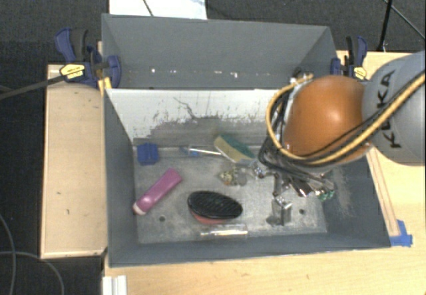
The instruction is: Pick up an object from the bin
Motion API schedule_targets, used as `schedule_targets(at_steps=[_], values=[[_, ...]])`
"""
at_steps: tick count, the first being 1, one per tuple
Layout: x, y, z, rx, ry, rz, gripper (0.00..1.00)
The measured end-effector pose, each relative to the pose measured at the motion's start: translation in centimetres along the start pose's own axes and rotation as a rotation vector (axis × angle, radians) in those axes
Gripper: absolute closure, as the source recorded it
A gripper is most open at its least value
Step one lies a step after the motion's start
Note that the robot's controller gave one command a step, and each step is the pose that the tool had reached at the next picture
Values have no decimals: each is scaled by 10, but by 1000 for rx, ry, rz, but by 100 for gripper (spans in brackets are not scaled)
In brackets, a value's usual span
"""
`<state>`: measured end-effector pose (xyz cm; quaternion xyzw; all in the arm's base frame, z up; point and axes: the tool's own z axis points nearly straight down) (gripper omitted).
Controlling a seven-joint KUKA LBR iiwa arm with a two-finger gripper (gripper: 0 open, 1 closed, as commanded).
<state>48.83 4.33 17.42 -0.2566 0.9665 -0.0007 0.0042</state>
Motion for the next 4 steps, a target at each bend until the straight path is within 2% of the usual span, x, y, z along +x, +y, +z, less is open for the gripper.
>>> schedule_targets(at_steps=[1,2,3,4], values=[[-16,-5,39,-4,8,-61,0],[-16,-5,38,-4,7,-59,100],[-16,-4,38,-4,7,-57,0],[-17,-1,92,-5,9,67,0]])
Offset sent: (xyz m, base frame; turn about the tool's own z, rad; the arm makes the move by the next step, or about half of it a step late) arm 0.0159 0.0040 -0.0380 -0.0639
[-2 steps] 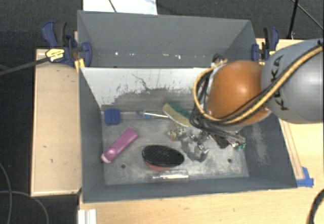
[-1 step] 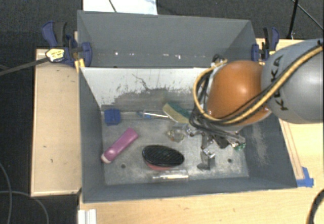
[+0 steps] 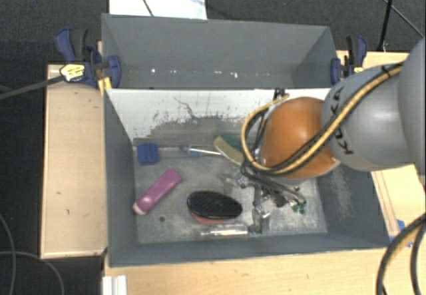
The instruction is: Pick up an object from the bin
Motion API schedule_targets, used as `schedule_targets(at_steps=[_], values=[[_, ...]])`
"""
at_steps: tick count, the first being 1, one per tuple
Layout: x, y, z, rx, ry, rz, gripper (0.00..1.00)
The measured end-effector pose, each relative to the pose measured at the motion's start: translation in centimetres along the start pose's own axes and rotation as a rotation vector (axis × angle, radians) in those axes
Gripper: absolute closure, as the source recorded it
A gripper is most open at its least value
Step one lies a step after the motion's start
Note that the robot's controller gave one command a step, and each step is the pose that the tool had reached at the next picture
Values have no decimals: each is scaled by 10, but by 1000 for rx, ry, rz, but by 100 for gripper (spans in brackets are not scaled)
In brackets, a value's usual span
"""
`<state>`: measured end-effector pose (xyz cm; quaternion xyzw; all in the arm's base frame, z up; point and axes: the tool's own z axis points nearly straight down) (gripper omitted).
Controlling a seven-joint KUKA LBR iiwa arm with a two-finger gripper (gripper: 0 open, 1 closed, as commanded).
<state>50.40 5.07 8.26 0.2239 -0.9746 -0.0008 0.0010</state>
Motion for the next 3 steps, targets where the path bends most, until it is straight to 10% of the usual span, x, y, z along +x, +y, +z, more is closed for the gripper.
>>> schedule_targets(at_steps=[1,2,3], values=[[21,6,11,5,-13,-26,0],[26,-8,-109,6,-9,-229,0],[-30,-15,-60,2,-4,-395,0]])
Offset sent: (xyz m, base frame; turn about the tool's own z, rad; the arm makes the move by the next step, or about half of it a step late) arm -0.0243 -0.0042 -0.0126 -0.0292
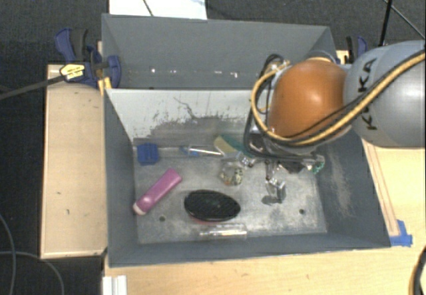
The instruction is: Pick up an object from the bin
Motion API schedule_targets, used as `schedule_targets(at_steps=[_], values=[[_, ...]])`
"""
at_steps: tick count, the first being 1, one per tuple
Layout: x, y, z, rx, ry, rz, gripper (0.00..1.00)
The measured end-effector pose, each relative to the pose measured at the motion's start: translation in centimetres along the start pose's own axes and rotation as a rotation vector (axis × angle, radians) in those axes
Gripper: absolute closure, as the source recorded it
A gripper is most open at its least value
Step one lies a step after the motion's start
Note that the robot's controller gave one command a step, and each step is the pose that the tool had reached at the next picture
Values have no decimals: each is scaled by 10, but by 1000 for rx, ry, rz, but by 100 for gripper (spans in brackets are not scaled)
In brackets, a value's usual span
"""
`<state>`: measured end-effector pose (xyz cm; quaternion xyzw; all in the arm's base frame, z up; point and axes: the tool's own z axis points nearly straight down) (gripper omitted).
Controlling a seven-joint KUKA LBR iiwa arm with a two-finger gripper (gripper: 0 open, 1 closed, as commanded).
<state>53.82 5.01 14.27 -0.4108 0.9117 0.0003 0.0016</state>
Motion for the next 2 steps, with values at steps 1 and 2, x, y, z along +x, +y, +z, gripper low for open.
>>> schedule_targets(at_steps=[1,2], values=[[-35,-42,64,0,-1,-291,0],[-35,-42,63,0,-2,-283,100]])
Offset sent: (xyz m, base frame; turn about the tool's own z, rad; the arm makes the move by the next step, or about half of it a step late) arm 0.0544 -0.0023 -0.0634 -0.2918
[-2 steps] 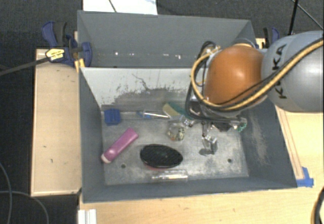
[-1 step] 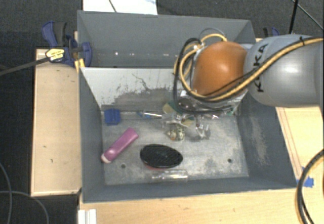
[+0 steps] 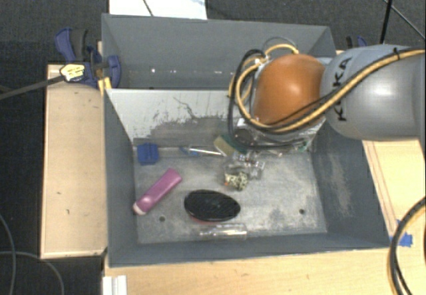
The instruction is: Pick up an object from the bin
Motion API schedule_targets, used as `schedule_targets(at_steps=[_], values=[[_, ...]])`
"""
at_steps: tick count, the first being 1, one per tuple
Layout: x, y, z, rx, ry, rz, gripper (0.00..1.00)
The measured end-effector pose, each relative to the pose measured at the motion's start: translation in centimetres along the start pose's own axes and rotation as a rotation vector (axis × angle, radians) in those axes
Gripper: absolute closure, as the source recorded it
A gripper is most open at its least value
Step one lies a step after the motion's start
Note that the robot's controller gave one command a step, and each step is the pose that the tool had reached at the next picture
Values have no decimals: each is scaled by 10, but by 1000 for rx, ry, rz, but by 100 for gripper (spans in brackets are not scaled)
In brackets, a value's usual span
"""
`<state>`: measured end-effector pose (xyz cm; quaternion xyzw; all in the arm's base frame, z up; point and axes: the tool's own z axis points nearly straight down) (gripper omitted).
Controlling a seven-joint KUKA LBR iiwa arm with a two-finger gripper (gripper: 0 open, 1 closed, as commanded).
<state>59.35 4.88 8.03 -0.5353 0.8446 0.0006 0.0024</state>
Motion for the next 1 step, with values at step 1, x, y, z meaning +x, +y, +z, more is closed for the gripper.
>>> schedule_targets(at_steps=[1], values=[[25,-4,-210,9,-2,-36,100]])
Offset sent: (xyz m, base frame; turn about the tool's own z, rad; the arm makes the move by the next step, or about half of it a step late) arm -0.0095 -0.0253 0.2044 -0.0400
